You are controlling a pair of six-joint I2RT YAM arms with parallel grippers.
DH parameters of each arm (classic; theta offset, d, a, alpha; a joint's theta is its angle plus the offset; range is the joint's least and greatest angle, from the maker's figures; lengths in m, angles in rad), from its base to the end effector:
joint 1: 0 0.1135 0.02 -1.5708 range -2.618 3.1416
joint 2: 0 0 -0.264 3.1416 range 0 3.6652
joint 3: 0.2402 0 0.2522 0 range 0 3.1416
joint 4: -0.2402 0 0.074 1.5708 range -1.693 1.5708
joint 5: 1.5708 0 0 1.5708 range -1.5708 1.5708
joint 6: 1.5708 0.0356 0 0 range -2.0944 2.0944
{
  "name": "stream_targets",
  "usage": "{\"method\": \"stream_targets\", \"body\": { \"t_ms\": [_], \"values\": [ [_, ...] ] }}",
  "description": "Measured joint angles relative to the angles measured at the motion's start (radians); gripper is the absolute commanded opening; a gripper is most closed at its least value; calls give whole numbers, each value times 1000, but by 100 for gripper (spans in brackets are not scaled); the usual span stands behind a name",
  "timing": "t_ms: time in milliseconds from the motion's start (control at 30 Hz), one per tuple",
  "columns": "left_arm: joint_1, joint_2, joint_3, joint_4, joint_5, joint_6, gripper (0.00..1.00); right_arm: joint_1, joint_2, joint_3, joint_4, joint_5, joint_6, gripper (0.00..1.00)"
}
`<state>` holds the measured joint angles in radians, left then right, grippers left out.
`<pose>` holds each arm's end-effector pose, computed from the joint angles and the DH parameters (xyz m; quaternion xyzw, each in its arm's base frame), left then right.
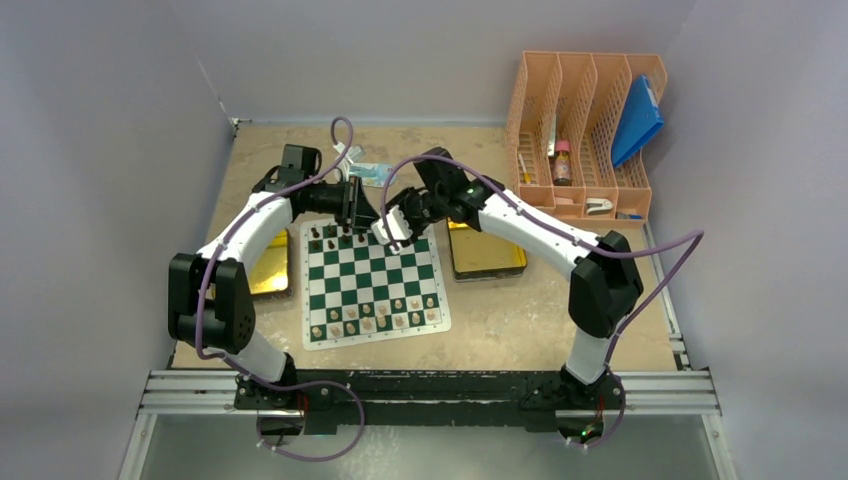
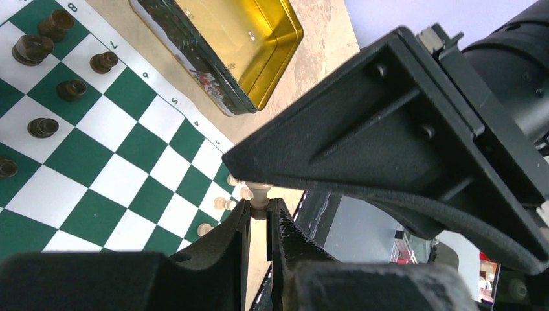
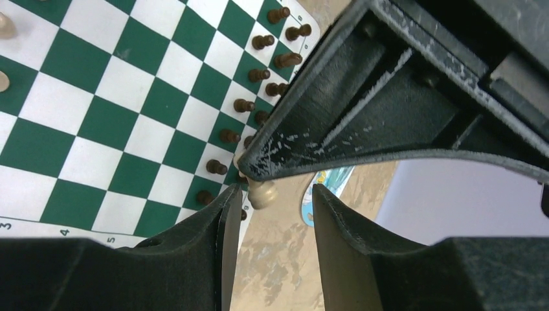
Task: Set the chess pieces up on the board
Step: Place the chess piece on the chessboard.
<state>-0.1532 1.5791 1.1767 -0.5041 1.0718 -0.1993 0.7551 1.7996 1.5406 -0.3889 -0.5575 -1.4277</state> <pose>0.3186 -0.0808 0.2651 0.1477 0.8164 -0.5244 0.1914 0.2894 0.2982 0.3030 -0.8203 0.2884 0.0913 0.4854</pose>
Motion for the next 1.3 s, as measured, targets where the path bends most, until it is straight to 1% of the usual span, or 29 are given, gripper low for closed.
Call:
{"method": "stream_targets", "body": {
  "t_ms": [67, 133, 233, 300, 467, 567, 633, 667, 800, 867, 1000, 1167, 1233, 1300],
  "values": [
    [0, 0, 0, 0, 1, 0, 0, 8, 0, 0, 0, 0, -3, 46],
    [0, 3, 6, 0, 3, -1, 0, 15, 0, 0, 1, 0, -5, 43],
    [-1, 12, 29, -4, 5, -3, 0, 19, -5, -1, 11, 11, -6, 33],
    [-3, 16, 44, -4, 8, -3, 0, 18, -10, -1, 12, 17, -7, 29],
    [-5, 16, 61, -4, 9, -2, 0, 16, -25, -6, 10, 31, -6, 26],
    [-6, 16, 61, -15, 9, -1, 0, 17, -30, -14, 6, 40, -6, 17],
    [-7, 16, 61, -18, 9, 0, 0, 17, -30, -15, 7, 42, -5, 6],
    [-7, 16, 61, -19, 8, 0, 4, 17, -30, -15, 8, 42, -5, 0],
    [-7, 19, 74, -33, -2, 0, 25, 17, -30, -16, 19, 43, 47, 0],
    [-7, 27, 99, -43, -15, 0, 29, 16, -30, -18, 45, 42, 115, 0],
    [-6, 29, 146, -55, -72, -20, 30, 4, -46, -42, 151, 40, 319, 0],
    [-13, 21, 183, -59, -144, -98, 30, -13, -100, -155, 351, 46, 566, 0],
    [-19, 8, 189, -57, -174, -137, 30, -23, -128, -222, 457, 42, 685, 0],
    [-19, -3, 195, -30, -206, -170, 31, -30, -153, -267, 527, 31, 789, 0]
  ]
}}
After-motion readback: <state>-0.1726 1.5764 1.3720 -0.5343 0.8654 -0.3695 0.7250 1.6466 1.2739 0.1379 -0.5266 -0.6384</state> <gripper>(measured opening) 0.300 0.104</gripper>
